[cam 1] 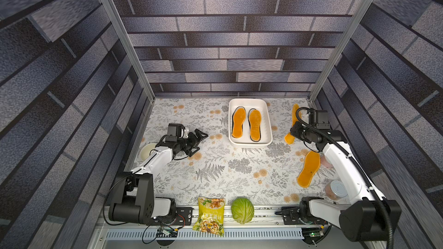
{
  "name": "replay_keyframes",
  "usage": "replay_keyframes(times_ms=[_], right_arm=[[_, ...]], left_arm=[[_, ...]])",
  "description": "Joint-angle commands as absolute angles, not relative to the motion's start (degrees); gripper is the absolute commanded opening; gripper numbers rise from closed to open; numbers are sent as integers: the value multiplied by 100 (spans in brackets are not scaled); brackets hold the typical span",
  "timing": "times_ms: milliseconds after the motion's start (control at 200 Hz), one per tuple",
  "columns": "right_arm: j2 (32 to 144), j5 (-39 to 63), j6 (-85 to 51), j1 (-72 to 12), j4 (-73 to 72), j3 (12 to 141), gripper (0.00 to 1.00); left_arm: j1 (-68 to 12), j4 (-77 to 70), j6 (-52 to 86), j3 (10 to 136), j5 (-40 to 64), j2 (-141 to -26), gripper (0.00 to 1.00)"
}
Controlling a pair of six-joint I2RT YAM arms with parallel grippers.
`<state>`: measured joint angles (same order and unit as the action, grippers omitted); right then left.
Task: Put the insoles into the storage box
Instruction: Pick up the insole from the center of the board, then place the insole in the storage box.
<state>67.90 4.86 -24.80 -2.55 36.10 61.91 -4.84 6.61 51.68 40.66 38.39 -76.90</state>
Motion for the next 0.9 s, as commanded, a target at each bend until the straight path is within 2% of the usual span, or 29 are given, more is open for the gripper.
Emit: replay_keyframes(times_ms=[0,296,606,892], right_arm=[[6822,759,-2487,-402,3785,6552,16],[7752,186,-2533,-1643,3716,7483,17],[8978,56,-2923,-2572,3366,8282,17],[10345,-570,-3537,-3199,3673,9248,17]], left_arm=[[-510,563,5140,4116,3857,-7682,100],[-518,587,5141,4094,3841,-7629,100],[-491,650,5117,4078,3802,-7523,100],[-461,690,5112,4025,3803,-7440,100]])
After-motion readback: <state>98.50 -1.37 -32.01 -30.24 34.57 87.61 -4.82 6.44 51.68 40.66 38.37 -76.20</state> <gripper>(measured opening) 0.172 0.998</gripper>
